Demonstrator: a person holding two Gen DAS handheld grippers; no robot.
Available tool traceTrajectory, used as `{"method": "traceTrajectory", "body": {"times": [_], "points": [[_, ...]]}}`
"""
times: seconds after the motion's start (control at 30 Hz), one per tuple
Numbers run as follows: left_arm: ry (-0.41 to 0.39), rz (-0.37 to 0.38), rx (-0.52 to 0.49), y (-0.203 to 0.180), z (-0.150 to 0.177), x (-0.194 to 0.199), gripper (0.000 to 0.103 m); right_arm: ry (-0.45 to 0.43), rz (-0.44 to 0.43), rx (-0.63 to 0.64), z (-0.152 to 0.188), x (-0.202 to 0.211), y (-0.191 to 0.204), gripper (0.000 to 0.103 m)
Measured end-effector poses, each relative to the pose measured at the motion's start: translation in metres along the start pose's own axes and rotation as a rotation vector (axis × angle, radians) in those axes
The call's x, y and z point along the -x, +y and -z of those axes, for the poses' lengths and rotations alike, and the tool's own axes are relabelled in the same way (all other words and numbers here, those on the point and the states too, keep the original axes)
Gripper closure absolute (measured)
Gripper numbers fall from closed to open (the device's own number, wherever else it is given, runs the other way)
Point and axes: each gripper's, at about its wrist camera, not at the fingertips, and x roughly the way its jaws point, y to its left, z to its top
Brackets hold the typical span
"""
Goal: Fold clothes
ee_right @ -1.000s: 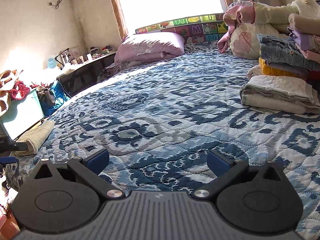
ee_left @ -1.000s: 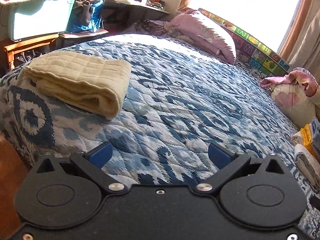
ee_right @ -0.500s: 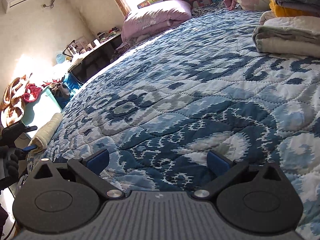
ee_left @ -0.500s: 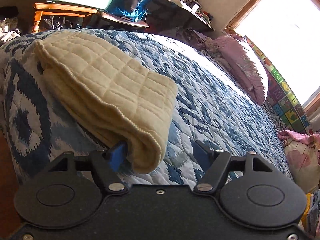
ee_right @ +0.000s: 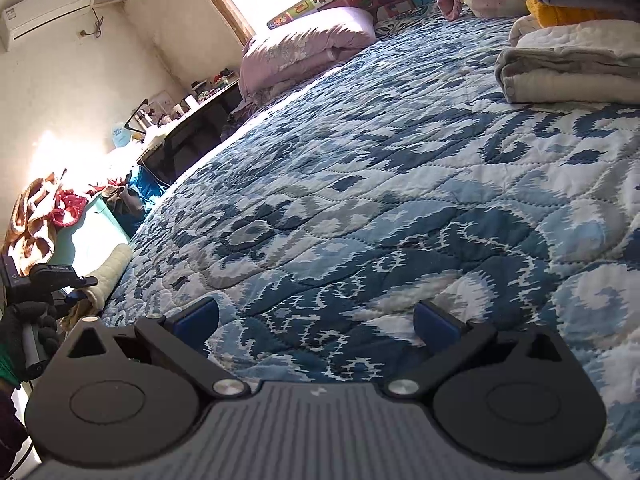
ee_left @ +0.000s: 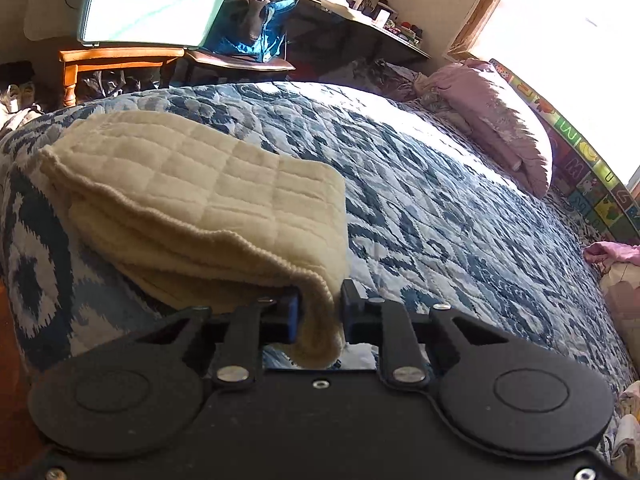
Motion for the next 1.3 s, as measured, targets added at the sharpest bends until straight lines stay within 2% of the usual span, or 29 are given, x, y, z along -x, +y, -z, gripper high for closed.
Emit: {"method": "traceTrajectory", "body": {"times": [0.13, 0.3, 0.43, 0.6, 0.67, 0.77, 0.9, 0.93, 1.0, 1.03, 1.13, 1.3], "points": [[0.027, 0.101, -0.029, -0.056, 0.01, -0.001, 0.086, -0.03, 0.001, -0.025, -0.003, 0.003, -0.003, 0.0], [0.09, 0.255, -0.121, -0.141, 0.049, 0.006, 0.086, -0.089, 0.05, -0.059, -0.007, 0.018, -0.021, 0.0], [0.158, 0.37, -0.26, -0.213, 0.107, 0.02, 0.086, -0.134, 0.094, -0.092, -0.011, 0.031, -0.037, 0.0], [0.25, 0.453, -0.417, -0.257, 0.177, 0.035, 0.086, -0.179, 0.132, -0.168, -0.013, 0.052, -0.064, 0.0], [0.284, 0.478, -0.473, -0.264, 0.2, 0.043, 0.086, -0.198, 0.14, -0.177, -0.014, 0.059, -0.071, 0.0], [0.332, 0.49, -0.496, -0.266, 0.221, 0.053, 0.086, -0.214, 0.143, -0.19, -0.014, 0.067, -0.079, 0.0], [0.398, 0.457, -0.527, -0.255, 0.24, 0.067, 0.084, -0.21, 0.125, -0.205, -0.015, 0.069, -0.085, 0.0], [0.422, 0.448, -0.528, -0.25, 0.243, 0.07, 0.082, -0.202, 0.119, -0.208, -0.015, 0.066, -0.084, 0.0], [0.459, 0.453, -0.516, -0.239, 0.245, 0.077, 0.067, -0.188, 0.106, -0.214, -0.014, 0.06, -0.083, 0.0], [0.471, 0.475, -0.495, -0.232, 0.243, 0.082, 0.056, -0.18, 0.099, -0.217, -0.014, 0.057, -0.082, 0.0], [0.443, 0.511, -0.457, -0.216, 0.232, 0.1, 0.055, -0.158, 0.08, -0.225, -0.014, 0.047, -0.08, 0.0], [0.347, 0.474, -0.303, -0.176, 0.193, 0.105, 0.055, -0.122, 0.047, -0.239, -0.013, 0.032, -0.077, 0.0]]}}
